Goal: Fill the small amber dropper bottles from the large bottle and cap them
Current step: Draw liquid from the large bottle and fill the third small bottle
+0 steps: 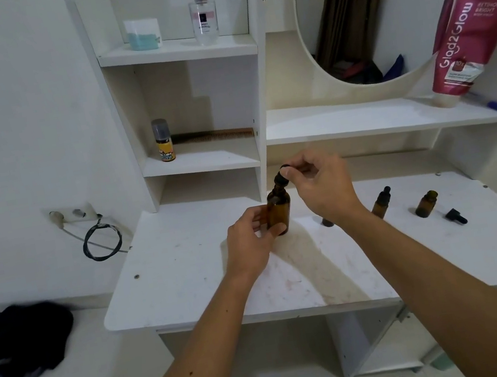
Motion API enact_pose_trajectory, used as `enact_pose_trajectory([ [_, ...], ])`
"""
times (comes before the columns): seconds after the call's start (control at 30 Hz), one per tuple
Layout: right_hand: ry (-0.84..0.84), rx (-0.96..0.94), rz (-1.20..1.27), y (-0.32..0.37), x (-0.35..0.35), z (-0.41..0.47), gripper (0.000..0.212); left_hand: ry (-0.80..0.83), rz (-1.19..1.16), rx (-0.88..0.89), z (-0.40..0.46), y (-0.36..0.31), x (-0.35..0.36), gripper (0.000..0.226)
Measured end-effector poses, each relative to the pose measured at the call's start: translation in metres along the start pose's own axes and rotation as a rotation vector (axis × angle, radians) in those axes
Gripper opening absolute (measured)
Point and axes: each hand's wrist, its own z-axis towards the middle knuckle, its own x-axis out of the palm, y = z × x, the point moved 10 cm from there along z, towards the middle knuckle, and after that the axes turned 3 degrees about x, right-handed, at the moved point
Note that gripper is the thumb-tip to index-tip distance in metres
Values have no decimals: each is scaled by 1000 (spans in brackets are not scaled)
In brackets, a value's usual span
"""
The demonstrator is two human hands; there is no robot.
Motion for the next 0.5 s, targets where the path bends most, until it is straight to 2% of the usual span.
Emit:
enact_pose_trajectory([
  [0.23, 31, -3, -11, 7, -1, 0, 4, -13, 47, 3, -3, -5, 1, 53],
  [0.37, -40, -27, 71, 18, -21, 3, 13, -40, 103, 14, -7, -11, 2, 53],
  [0.5, -112, -62, 154, 28, -43, 4, 13, -49, 131, 8, -9, -14, 2, 55],
])
